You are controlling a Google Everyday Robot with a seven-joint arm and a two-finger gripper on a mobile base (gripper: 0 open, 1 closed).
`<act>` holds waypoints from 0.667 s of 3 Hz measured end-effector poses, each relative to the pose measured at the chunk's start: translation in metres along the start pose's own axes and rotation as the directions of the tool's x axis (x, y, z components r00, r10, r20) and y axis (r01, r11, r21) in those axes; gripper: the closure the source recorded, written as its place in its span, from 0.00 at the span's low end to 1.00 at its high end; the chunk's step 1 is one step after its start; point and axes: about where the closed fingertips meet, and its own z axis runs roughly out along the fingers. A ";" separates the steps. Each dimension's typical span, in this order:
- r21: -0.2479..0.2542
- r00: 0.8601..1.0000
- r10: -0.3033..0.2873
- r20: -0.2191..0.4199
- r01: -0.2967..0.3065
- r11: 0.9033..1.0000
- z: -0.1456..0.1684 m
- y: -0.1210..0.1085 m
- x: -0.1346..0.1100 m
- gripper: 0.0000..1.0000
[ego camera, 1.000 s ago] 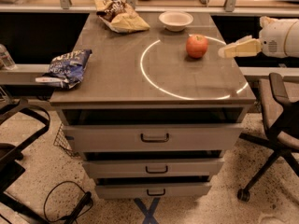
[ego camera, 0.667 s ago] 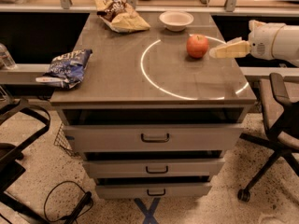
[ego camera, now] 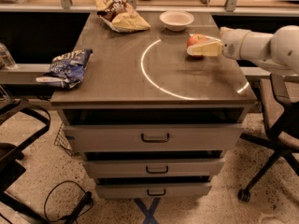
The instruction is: Move apple near blue chip bag
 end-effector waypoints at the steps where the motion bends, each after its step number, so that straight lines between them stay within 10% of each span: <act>1: -0.039 0.999 0.033 -0.003 -0.033 0.999 0.035 0.003 0.013 0.00; 2: -0.049 0.999 0.038 -0.004 -0.039 0.998 0.043 0.005 0.015 0.12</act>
Offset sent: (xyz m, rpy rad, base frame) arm 0.0221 0.0236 -0.0207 0.0288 0.0311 0.0325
